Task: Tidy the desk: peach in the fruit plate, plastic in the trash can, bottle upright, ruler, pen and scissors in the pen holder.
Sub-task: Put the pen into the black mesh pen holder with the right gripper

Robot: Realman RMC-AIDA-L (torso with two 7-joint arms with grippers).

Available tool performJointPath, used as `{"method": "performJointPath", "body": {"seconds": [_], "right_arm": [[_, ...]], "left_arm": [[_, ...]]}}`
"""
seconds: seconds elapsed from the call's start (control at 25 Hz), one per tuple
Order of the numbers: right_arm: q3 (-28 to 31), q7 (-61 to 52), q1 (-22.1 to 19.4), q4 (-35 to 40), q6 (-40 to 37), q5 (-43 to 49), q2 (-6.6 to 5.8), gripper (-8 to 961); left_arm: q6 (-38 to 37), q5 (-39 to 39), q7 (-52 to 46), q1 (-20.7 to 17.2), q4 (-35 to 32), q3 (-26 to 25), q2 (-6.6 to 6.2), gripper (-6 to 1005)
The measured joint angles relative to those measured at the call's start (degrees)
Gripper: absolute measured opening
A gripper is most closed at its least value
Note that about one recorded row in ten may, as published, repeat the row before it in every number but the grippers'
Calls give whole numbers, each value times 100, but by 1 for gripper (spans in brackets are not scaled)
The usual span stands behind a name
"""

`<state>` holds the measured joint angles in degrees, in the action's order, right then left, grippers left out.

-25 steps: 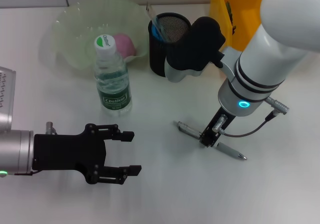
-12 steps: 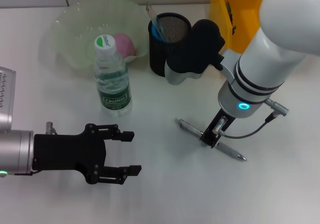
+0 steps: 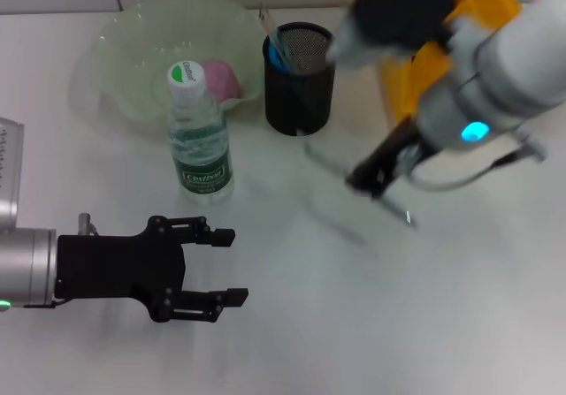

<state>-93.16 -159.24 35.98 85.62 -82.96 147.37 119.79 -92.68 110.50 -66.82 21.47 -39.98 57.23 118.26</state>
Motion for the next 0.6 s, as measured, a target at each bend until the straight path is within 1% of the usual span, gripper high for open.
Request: {"method": "performJointPath", "body": {"seconds": [0.04, 0.12, 0.16, 0.2, 0.24, 0.28, 0.36, 0.4, 0.44, 0.48, 0.52, 0.56, 0.6], "right_arm": [[0, 0, 0, 0, 0, 0, 0, 137], [633, 502, -396, 459, 272, -351, 11, 143], [849, 791, -558, 542, 478, -633, 14, 146], [1269, 1578, -909, 504, 1057, -1468, 16, 150], [1269, 1578, -909, 504, 1057, -1468, 16, 153], [1410, 2040, -1045, 334, 1375, -1980, 11, 156], [1537, 2980, -1251, -143, 1986, -3055, -11, 162], [1560, 4062, -1314, -830, 2517, -4246, -35, 166], [1560, 4062, -1314, -830, 2517, -4246, -35, 169], [1562, 4543, -1275, -1208, 2673, -4771, -36, 172], [1564, 5541, -1074, -2073, 2882, -5828, -36, 175], [1564, 5541, -1074, -2073, 2882, -5828, -36, 178], [1569, 6265, -762, -2913, 2993, -6538, -38, 182]], "left_arm": [[-5, -4, 0, -4, -3, -11, 1, 771], [-12, -12, 1, -8, -5, -29, 2, 771], [-15, -19, 1, -14, -5, -64, 2, 771], [-18, -23, 1, -19, -6, -92, 5, 771], [-36, -50, 2, -21, -9, -123, 14, 771], [-47, -65, 2, -21, -10, -124, 16, 771], [-85, -142, 2, -17, -5, -129, 16, 771], [-96, -175, 2, -16, 3, -131, 14, 770], [-98, -203, 2, -14, 13, -134, 13, 770], [-99, -225, 2, -12, 17, -136, 13, 770], [-100, -237, 2, -12, 16, -139, 13, 770], [-101, -248, 2, -8, 16, -140, 15, 770], [-101, -276, 2, 7, 25, -143, 17, 770]]}}
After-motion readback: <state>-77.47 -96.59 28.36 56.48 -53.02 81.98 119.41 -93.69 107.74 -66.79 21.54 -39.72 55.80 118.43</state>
